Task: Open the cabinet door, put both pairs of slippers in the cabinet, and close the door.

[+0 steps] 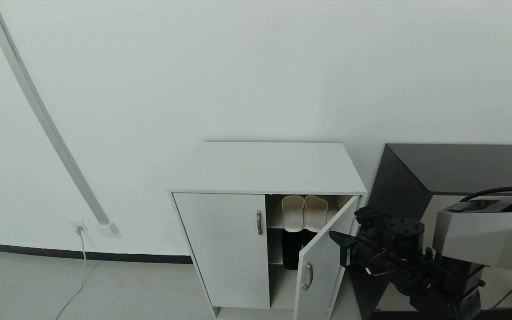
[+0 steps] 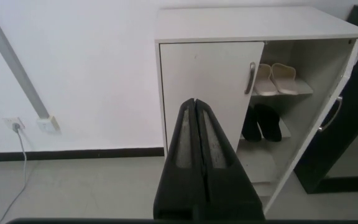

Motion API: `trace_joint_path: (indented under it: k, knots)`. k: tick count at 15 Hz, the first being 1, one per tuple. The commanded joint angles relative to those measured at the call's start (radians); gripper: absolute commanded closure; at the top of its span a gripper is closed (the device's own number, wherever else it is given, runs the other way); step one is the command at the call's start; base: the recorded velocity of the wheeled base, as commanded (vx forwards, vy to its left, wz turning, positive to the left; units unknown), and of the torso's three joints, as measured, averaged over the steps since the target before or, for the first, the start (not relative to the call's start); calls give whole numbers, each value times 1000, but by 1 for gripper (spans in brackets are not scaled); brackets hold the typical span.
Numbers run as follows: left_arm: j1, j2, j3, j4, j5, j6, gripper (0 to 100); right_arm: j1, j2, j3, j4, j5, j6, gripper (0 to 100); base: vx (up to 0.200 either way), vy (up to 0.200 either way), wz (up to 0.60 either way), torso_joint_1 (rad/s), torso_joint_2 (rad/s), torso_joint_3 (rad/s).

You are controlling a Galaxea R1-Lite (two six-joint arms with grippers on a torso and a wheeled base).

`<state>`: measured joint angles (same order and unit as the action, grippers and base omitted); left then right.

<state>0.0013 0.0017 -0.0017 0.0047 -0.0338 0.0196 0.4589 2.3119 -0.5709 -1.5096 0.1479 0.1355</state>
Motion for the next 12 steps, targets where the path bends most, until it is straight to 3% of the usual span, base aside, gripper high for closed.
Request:
trace_joint_path:
  k: [1, 6, 12]
  knots:
    - [0, 0, 0, 0, 0, 0, 100, 18, 3, 9, -1, 1, -1, 100, 0, 0, 0, 0, 0, 0]
    - [0, 0, 0, -2, 0, 0, 100, 20, 18, -44, 12, 1, -2, 100, 0, 0, 0, 0, 0, 0]
    - [0, 0, 0, 0, 0, 0, 100, 15, 60, -218, 127, 1, -2, 100, 0, 0, 0, 0, 0, 0]
